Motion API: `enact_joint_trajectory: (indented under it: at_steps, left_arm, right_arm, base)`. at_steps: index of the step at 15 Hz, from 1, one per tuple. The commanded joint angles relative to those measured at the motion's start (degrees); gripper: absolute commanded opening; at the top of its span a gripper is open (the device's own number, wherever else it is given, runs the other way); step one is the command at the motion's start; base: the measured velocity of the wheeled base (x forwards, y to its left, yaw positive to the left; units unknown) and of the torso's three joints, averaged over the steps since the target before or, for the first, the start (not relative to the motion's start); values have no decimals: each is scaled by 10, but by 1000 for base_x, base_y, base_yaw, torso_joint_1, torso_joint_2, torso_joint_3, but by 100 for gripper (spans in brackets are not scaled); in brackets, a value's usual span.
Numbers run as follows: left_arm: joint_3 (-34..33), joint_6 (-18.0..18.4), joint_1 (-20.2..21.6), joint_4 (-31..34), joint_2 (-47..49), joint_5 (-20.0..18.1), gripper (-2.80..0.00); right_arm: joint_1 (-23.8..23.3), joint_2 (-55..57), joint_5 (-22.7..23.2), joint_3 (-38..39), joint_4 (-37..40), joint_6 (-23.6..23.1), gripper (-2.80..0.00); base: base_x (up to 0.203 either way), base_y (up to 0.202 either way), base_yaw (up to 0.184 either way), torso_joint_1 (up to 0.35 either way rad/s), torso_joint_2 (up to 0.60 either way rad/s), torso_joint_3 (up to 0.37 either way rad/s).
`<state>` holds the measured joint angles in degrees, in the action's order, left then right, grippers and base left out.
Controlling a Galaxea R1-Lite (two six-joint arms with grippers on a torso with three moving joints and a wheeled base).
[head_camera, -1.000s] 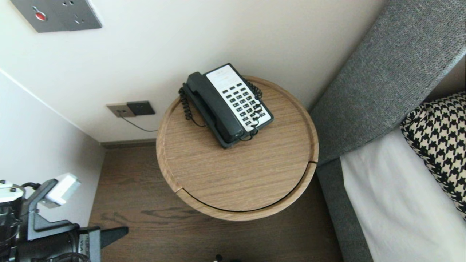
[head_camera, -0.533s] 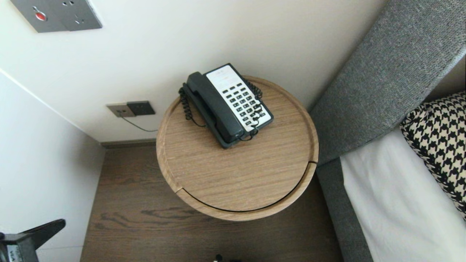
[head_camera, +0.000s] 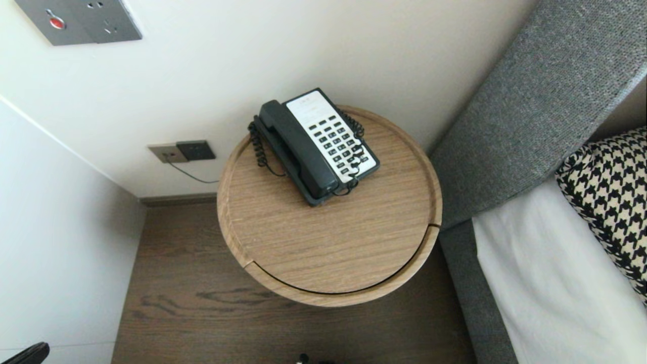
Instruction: Open the nightstand drawer
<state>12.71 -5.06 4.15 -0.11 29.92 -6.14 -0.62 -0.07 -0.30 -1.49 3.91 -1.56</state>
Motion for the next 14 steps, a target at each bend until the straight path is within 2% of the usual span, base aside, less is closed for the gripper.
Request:
enact_joint_trajectory:
  at_steps: [1, 6, 7, 10, 14]
  left_arm:
    - [-16, 0, 5, -1, -53, 0, -280]
    - [-68, 6, 12, -2, -126, 8, -280]
    - [-83, 19, 18, -5, -138, 10, -280]
    - [-125, 60, 20, -65, -139, 47, -280]
    - [-127, 70, 21, -45, -139, 54, -280]
  right_arm:
    - [0, -2, 0, 0, 0, 0, -280]
    - [0, -2, 0, 0, 0, 0, -280]
    - [0, -2, 0, 0, 0, 0, -280]
    - [0, -2, 0, 0, 0, 0, -280]
    - [0, -2, 0, 0, 0, 0, -280]
  base:
    - [0, 0, 0, 0, 0, 0]
    - [0, 0, 0, 0, 0, 0]
    - [0, 0, 0, 0, 0, 0]
    - [0, 0, 0, 0, 0, 0]
    - [0, 0, 0, 0, 0, 0]
